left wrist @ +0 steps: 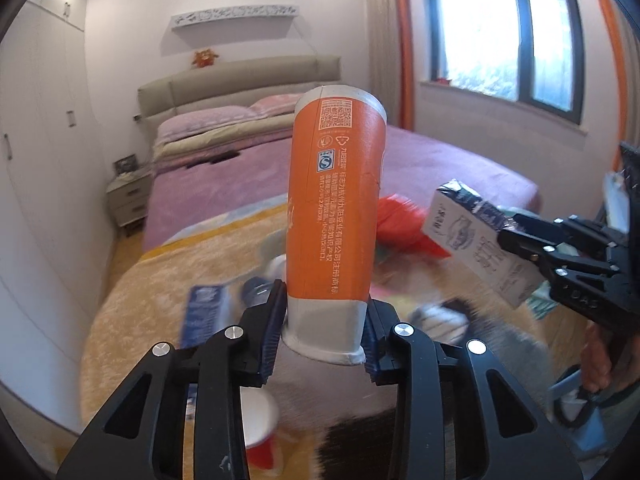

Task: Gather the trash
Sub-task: 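Carry both items over the blue basket and open both tools to drop them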

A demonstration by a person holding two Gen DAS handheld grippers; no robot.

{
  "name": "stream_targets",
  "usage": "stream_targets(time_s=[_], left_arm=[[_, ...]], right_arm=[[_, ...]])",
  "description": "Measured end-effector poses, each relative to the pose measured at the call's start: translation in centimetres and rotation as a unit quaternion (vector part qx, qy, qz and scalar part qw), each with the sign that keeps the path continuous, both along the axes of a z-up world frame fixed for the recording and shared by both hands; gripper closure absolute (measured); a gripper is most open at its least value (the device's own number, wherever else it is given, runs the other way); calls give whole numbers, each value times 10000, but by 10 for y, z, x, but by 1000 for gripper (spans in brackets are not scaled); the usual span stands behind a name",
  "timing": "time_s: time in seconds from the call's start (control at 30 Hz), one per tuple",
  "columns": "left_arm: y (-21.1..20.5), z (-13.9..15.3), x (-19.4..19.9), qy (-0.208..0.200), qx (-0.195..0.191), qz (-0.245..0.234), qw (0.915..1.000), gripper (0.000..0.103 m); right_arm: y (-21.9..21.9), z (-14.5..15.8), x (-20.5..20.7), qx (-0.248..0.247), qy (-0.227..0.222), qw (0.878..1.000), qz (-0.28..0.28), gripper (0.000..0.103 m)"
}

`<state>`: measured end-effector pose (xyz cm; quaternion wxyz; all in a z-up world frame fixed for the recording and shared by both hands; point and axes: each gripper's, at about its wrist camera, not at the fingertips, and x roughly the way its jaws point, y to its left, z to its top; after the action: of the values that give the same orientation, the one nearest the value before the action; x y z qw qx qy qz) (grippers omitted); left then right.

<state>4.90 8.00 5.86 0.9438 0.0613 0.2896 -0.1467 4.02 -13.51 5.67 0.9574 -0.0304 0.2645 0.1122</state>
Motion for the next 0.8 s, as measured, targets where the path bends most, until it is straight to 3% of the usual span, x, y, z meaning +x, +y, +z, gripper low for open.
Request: stream_targets(time_s=[0.17, 0.33, 0.57, 0.8], left_arm=[[-47, 7, -1, -4, -345, -500, 9982, 71], [-115, -3, 12, 314, -544, -1092, 9920, 71], [-205, -38, 42, 887, -484, -1676, 9807, 71], [-271, -85, 78, 1790, -395, -2025, 9620, 71]], right_arm=[[-46, 8, -7, 97, -164, 9977, -649, 70], [-106, 1, -8, 284, -36, 9895, -1414, 70], [-185, -29, 4, 644, 682, 9650, -2448, 70], [-227, -77, 11, 961, 1542, 9394, -2908, 70]])
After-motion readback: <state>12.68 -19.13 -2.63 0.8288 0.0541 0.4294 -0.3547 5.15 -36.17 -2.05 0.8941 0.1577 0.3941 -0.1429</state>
